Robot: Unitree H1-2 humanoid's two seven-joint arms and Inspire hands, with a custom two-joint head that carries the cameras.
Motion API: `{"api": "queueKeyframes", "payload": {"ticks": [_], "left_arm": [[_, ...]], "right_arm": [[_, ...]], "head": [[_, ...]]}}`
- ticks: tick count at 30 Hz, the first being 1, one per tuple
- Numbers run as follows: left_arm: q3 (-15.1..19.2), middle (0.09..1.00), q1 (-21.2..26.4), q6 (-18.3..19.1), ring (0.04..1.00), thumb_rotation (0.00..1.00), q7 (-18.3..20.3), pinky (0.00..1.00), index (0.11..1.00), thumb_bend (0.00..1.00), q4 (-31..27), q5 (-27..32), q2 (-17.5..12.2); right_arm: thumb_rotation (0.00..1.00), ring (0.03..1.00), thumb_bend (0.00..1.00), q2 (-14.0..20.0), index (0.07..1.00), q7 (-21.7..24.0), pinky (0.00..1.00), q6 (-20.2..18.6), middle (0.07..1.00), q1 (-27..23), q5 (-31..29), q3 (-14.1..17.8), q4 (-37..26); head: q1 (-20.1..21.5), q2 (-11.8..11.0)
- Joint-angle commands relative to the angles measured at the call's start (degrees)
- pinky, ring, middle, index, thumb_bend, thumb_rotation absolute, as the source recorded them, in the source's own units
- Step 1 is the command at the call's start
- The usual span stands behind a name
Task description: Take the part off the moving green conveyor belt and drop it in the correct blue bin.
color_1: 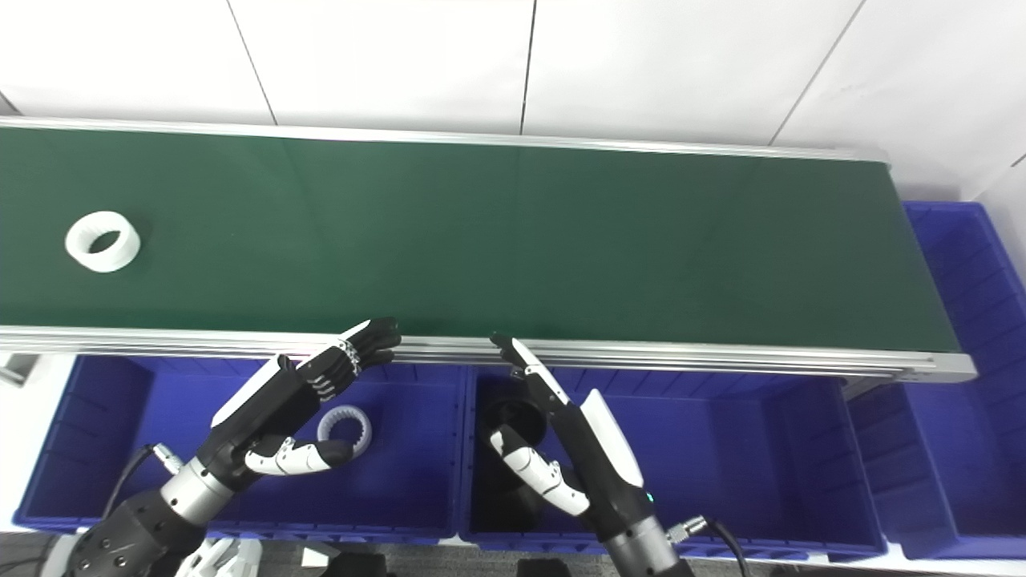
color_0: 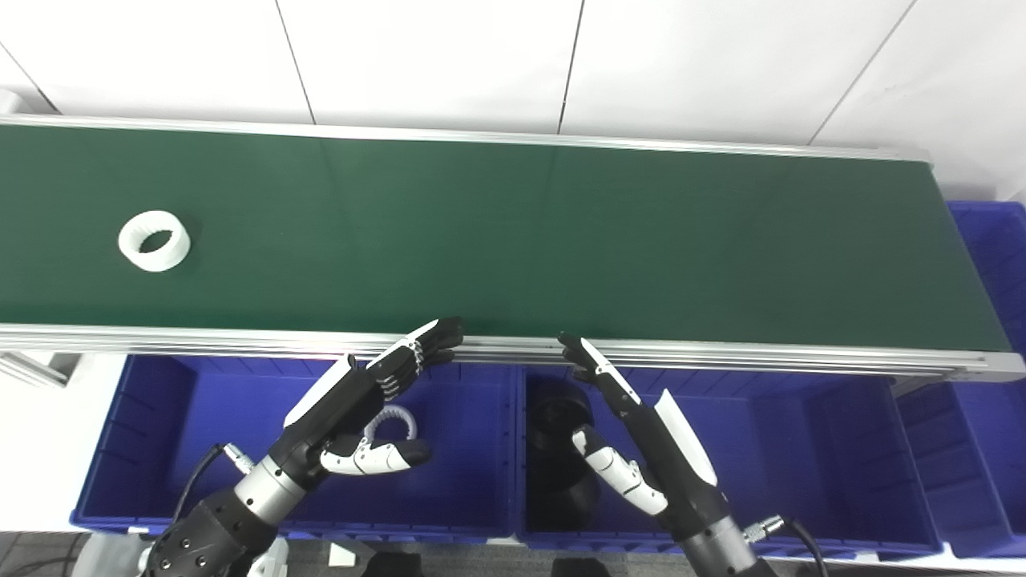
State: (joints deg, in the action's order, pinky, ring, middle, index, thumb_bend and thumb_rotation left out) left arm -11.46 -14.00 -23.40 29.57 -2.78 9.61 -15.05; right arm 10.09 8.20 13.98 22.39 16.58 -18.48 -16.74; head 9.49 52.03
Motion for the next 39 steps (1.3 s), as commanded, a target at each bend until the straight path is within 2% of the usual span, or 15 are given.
{"api": "queueKeyframes", "payload": {"ticks": [1,3,5,6,7,8,9,12,13,16,18,23,28,34,39], "left_arm": [[0.1,0.964,0.7,-1.1,0.952,0.53,-0.3,0.92,0.942,0.45,-0.9,0.6,-0.6],[0.0,0.963,0.7,-1.3,0.951,0.53,-0.2,0.92,0.942,0.45,-0.7,0.6,-0.4],[-0.2,0.962,0.7,-1.8,0.952,0.52,-0.3,0.92,0.942,0.44,-0.3,0.3,-0.1],[-0.3,0.961,0.5,-2.4,0.951,0.52,-0.4,0.92,0.941,0.44,0.3,-0.3,0.2],[-0.5,0.96,0.3,-2.8,0.952,0.52,-0.4,0.93,0.939,0.44,0.6,-0.7,0.4],[-0.5,0.961,0.0,-3.2,0.955,0.52,-0.3,0.93,0.94,0.45,1.4,-1.2,0.8],[-0.4,0.963,-0.2,-3.4,0.955,0.52,0.0,0.93,0.943,0.45,2.0,-1.7,1.1],[-0.2,0.958,-0.9,-3.5,0.95,0.53,-0.3,0.92,0.944,0.46,3.3,-4.6,2.2],[-0.2,0.95,-1.1,-3.5,0.938,0.51,-0.7,0.89,0.935,0.47,3.5,-5.2,2.5],[-0.1,0.941,-1.4,-3.5,0.922,0.46,-0.6,0.87,0.923,0.47,3.9,-5.3,2.9],[0.0,0.937,-1.3,-3.5,0.912,0.4,-0.4,0.85,0.913,0.48,4.1,-5.1,3.1],[0.3,0.935,-0.9,-3.5,0.912,0.37,0.2,0.85,0.906,0.5,4.7,-5.1,3.1],[0.6,0.94,-0.6,-3.5,0.917,0.41,0.4,0.85,0.909,0.5,5.0,-5.8,3.2],[0.7,0.933,-0.7,-3.5,0.909,0.39,0.1,0.84,0.903,0.51,4.8,-5.7,3.4],[0.8,0.934,-0.9,-3.5,0.909,0.41,-2.7,0.84,0.91,0.54,1.5,-9.7,2.7]], "right_arm": [[0.96,0.937,0.45,-0.2,0.953,-0.3,0.88,2.0,0.961,-0.2,-0.2,0.1,-1.8],[0.96,0.937,0.45,-0.1,0.954,-0.2,0.88,2.2,0.962,-0.2,-0.3,0.2,-1.7],[0.96,0.938,0.44,0.2,0.953,-0.4,0.89,2.8,0.961,-0.1,-0.2,0.3,-1.2],[0.96,0.938,0.44,0.4,0.953,-0.6,0.89,3.6,0.961,0.2,-0.2,0.3,-0.5],[0.95,0.939,0.44,0.6,0.952,-0.7,0.89,4.4,0.96,0.3,-0.2,0.3,0.0],[0.95,0.941,0.42,0.9,0.953,-1.0,0.89,5.7,0.961,0.5,-0.1,0.3,1.1],[0.95,0.943,0.42,1.2,0.954,-1.2,0.89,7.0,0.963,0.7,0.1,0.3,2.0],[0.94,0.948,0.42,1.4,0.95,-2.2,0.89,10.6,0.966,1.3,0.1,0.5,5.0],[0.93,0.949,0.42,1.3,0.947,-2.5,0.9,11.4,0.966,1.3,0.1,0.5,5.7],[0.92,0.95,0.42,1.4,0.943,-3.6,0.9,12.7,0.964,1.3,0.4,0.2,7.4],[0.91,0.938,0.43,1.2,0.94,-4.1,0.88,12.8,0.956,1.4,0.8,-0.1,7.7],[0.9,0.929,0.42,1.1,0.936,-4.5,0.87,12.7,0.953,1.4,2.1,-0.8,8.0],[0.87,0.923,0.41,1.6,0.935,-5.3,0.86,12.9,0.955,1.3,2.3,-1.5,8.4],[0.87,0.925,0.4,2.0,0.935,-6.0,0.86,12.9,0.956,1.0,2.5,-2.1,8.6],[0.88,0.929,0.4,2.1,0.942,-6.1,0.87,12.9,0.961,1.0,2.5,-2.2,8.6]], "head": [[0.0,0.0],[-1.0,-0.6],[-3.1,-2.2],[-5.5,-5.6],[-5.5,-5.6],[-7.5,-9.3],[-7.8,-9.9],[-9.7,-14.5],[-9.7,-14.5],[-9.9,-16.8],[-9.7,-17.2],[-9.0,-17.4],[-8.9,-18.0],[-9.0,-17.6],[-9.6,-17.3]]}}
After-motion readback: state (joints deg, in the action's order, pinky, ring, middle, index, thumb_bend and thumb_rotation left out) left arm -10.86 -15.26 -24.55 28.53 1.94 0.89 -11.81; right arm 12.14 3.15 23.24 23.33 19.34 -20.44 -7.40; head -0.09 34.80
